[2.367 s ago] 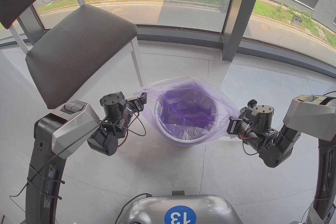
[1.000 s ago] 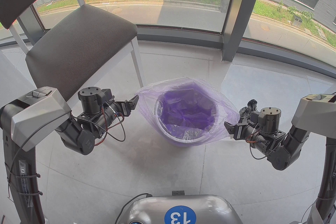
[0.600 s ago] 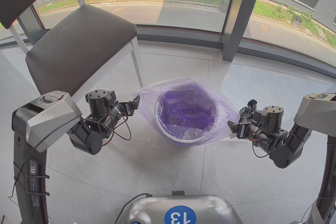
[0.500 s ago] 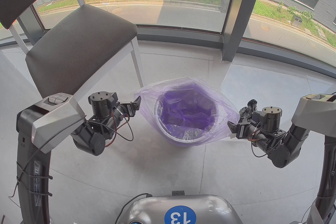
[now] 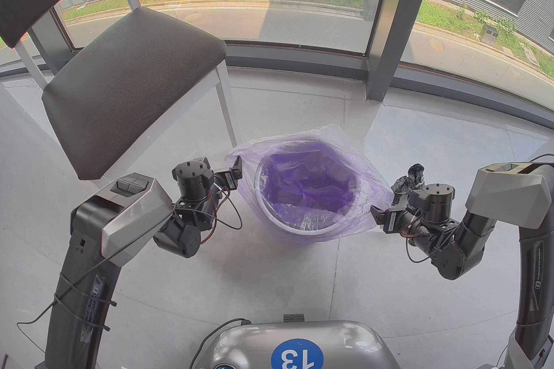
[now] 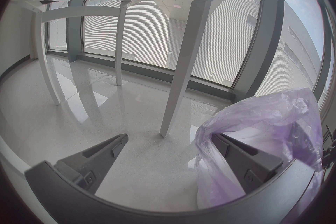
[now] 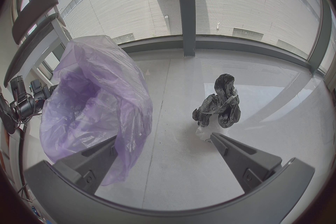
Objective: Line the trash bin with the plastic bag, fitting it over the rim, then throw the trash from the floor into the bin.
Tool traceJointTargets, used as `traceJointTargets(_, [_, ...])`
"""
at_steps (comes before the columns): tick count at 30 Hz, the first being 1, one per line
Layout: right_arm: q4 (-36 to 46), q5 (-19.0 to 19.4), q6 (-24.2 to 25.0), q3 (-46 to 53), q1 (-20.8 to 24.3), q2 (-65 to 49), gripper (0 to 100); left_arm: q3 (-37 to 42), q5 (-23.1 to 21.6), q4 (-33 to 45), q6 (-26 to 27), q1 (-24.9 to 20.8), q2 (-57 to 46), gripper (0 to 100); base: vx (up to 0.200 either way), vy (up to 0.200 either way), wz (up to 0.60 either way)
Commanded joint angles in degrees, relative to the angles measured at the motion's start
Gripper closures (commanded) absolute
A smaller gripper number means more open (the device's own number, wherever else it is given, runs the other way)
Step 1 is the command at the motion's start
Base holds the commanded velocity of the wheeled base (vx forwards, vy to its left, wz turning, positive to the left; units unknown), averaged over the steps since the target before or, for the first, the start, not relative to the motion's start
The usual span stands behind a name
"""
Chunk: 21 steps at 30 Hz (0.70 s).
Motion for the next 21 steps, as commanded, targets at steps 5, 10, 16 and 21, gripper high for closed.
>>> traceJointTargets(5, [-0.8, 0.0, 0.1, -0.9, 0.3, 3.0, 0, -2.6, 0.2, 0.6, -0.1, 0.3, 5.2, 0, 0.0, 0.0, 0.0])
traceJointTargets(10, [-1.4, 0.0, 0.1, -1.7, 0.5, 4.3, 0, -2.6, 0.2, 0.6, -0.1, 0.2, 5.2, 0, 0.0, 0.0, 0.0])
traceJointTargets(16, [-3.6, 0.0, 0.1, -2.1, 1.8, 7.4, 0, -2.6, 0.2, 0.5, -0.2, 0.0, 5.5, 0, 0.0, 0.0, 0.0])
traceJointTargets(21, [-3.7, 0.0, 0.3, -2.4, 1.9, 7.9, 0, -2.7, 0.2, 0.3, -0.2, 0.1, 5.5, 0, 0.0, 0.0, 0.0])
